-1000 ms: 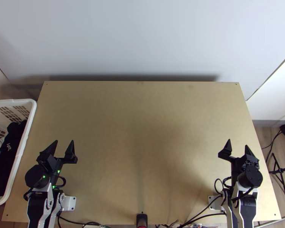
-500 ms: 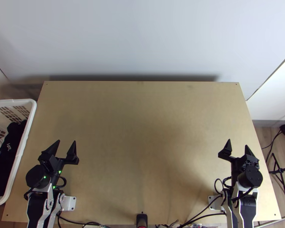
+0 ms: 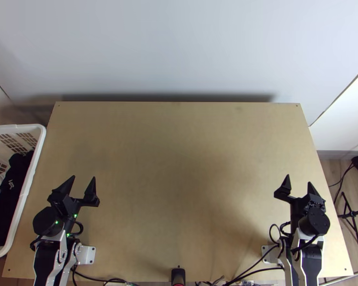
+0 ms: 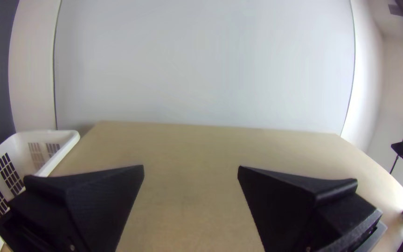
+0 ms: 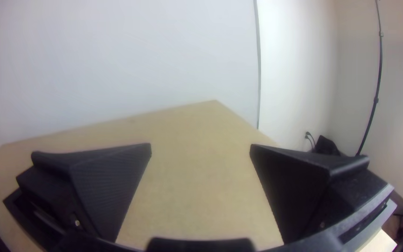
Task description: Fold the t-shirt
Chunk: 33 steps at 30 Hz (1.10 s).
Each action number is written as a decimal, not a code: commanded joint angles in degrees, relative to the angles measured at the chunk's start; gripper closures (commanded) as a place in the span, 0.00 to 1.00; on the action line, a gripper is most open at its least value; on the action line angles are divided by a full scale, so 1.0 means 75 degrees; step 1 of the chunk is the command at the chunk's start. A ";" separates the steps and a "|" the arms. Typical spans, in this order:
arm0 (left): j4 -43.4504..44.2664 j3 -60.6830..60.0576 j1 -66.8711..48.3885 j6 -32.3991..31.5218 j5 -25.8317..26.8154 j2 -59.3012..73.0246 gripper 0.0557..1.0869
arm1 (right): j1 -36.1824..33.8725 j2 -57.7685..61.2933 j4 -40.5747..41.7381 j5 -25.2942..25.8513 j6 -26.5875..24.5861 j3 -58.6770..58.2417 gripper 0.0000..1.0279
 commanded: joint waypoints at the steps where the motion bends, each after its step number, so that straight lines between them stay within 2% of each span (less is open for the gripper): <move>1: -0.0037 -0.0010 0.0018 0.0206 -0.0018 0.0001 0.05 | 0.0589 -0.0010 0.0001 -0.0012 0.0330 0.0014 0.04; 7: 0.0104 0.0013 -0.0099 0.0136 -0.0029 -0.0010 0.05 | 0.0917 0.0001 0.0001 0.0000 0.0330 0.0014 0.04; 11: 0.0104 0.0013 0.0123 0.0171 -0.0018 0.0154 0.05 | 0.0999 -0.0010 0.0036 0.0000 0.0072 0.0014 0.04; 17: 0.0245 0.0049 0.0112 0.0171 -0.0018 0.0646 0.05 | 0.1316 0.0013 0.0786 0.0000 -0.0022 0.0037 0.04; 22: 0.0315 0.0213 0.0159 0.0370 0.0029 0.0962 0.05 | 0.1351 0.0353 0.0903 -0.0012 -0.0315 0.0354 0.04; 27: 0.0385 0.1267 0.0487 0.0358 0.0146 0.2380 0.05 | 0.1351 0.2251 0.0903 -0.0012 -0.0186 0.1912 0.04; 33: -0.0494 0.3377 0.0393 -0.0122 0.0146 0.3599 0.05 | 0.1374 0.3892 0.0704 0.0000 -0.0163 0.4151 0.04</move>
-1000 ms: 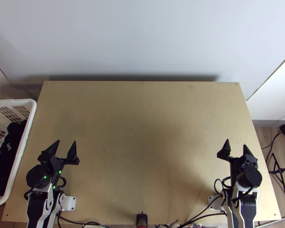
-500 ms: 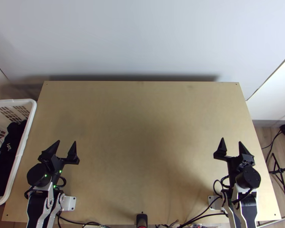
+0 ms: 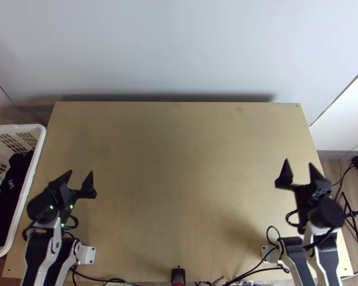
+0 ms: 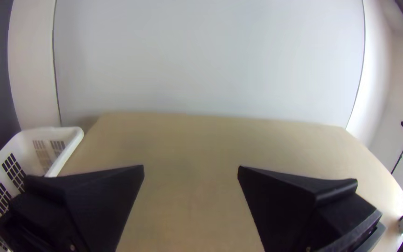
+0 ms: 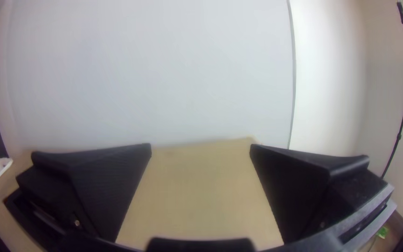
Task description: Fold the t-shirt
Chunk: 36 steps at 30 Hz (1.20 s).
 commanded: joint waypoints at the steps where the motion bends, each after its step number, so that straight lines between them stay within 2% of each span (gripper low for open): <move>1: -0.0950 0.2318 0.0005 -0.0467 0.0027 0.1534 0.05 | 0.0051 0.2043 -0.0393 0.0015 0.0165 0.2530 0.04; 6: -0.2133 0.4428 0.0029 -0.1135 0.0015 0.2694 0.05 | 0.0403 0.3379 -0.1014 0.0003 0.0504 0.4323 0.04; 9: -0.3305 0.5682 0.0005 -0.1545 0.0015 0.3503 0.05 | 0.0473 0.4176 -0.1178 0.0003 0.0633 0.5202 0.04; 14: -0.4723 0.7580 0.0216 -0.1650 -0.0102 0.4710 0.05 | 0.0731 0.5535 -0.2174 -0.0126 0.0622 0.7053 0.04; 19: -0.5403 0.9314 0.0322 -0.1662 -0.0149 0.5882 0.05 | 0.0743 0.6801 -0.3276 -0.0126 0.0540 0.8589 0.04; 23: -0.5930 1.0545 0.0591 -0.1568 -0.0196 0.6925 0.05 | 0.0848 0.7200 -0.3733 -0.0126 0.0516 0.8647 0.04; 25: -0.5977 1.0639 0.0591 -0.1334 -0.0723 0.7276 0.05 | 0.0860 0.7176 -0.3709 -0.0126 0.0633 0.8378 0.04; 29: -0.6059 1.0322 0.0732 -0.0994 -0.1368 0.7722 0.05 | 0.0848 0.7188 -0.3709 -0.0114 0.0809 0.7592 0.04; 36: -0.5684 0.9420 0.1997 -0.0935 -0.1356 0.7698 0.05 | 0.1047 0.6754 -0.3393 -0.0102 0.0915 0.6819 0.04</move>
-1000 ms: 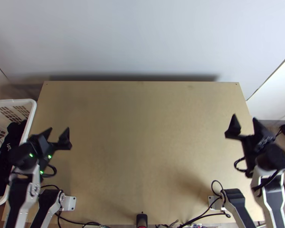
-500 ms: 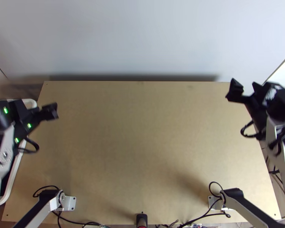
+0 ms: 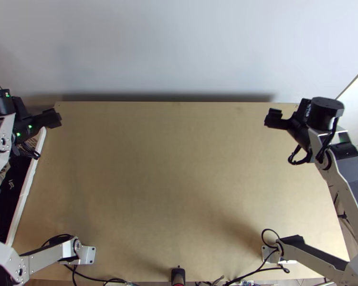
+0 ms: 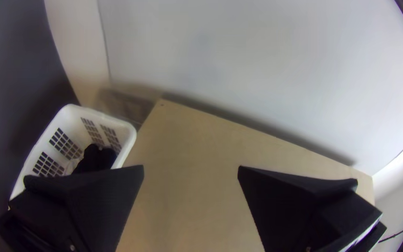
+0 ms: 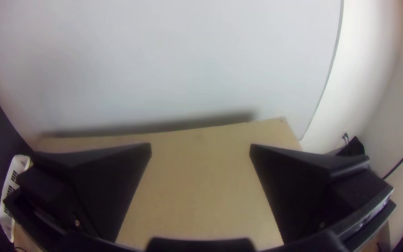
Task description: Fold the t-shirt
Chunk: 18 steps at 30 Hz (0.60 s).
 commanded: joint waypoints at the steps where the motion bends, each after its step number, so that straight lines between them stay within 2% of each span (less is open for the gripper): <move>1: 0.0159 -0.0468 0.0861 0.0137 -0.0202 0.0279 0.05 | 0.0121 -0.0296 0.0432 0.0032 0.0058 -0.0671 0.04; 8: 0.0311 -0.0574 0.1939 0.0324 -0.0178 0.0642 0.05 | 0.0074 -0.0378 0.0643 0.0090 0.0034 -0.1117 0.04; 11: 0.0428 -0.0609 0.2725 0.0653 -0.0096 0.0993 0.05 | 0.0097 -0.0390 0.0748 0.0125 0.0034 -0.1269 0.04; 18: 0.1460 -0.1078 0.4693 0.1321 0.0232 0.1966 0.05 | 0.0203 -0.0366 0.0830 0.0125 0.0058 -0.1339 0.04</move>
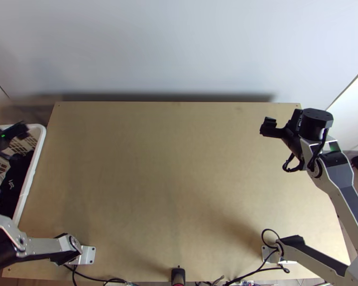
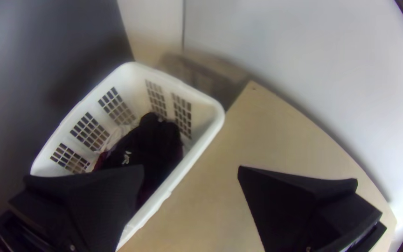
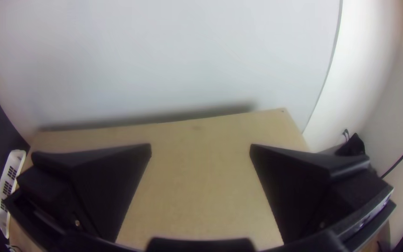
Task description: Fold the t-shirt
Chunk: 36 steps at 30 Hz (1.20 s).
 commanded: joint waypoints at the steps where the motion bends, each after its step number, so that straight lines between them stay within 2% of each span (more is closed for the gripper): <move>1: 0.0834 -0.0396 0.1862 0.0531 0.0366 0.0950 0.05 | 0.0107 -0.0008 0.0116 0.0006 0.0017 -0.0165 0.04; 8: 0.1865 -0.0677 0.2788 0.0719 0.0589 0.2110 0.05 | 0.0247 -0.0078 0.0081 0.0029 -0.0147 -0.0341 0.04; 12: 0.2767 -0.0806 0.3174 0.0508 0.0601 0.2872 0.05 | 0.0353 -0.0230 -0.0095 0.0111 -0.0429 -0.0423 0.04; 15: 0.3107 -0.0806 0.3327 0.0519 0.0589 0.3528 0.05 | 0.0458 -0.0394 -0.0106 0.0334 -0.0710 -0.0458 0.04; 22: 0.4256 -0.0701 0.3573 0.0508 0.0589 0.4864 0.05 | 0.0458 -0.0687 -0.0212 0.0358 -0.0979 -0.0341 0.04; 36: 0.4631 0.0635 0.3901 0.0332 0.0542 0.6868 0.05 | 0.0470 -0.0980 -0.0528 0.0428 -0.1085 -0.0305 0.04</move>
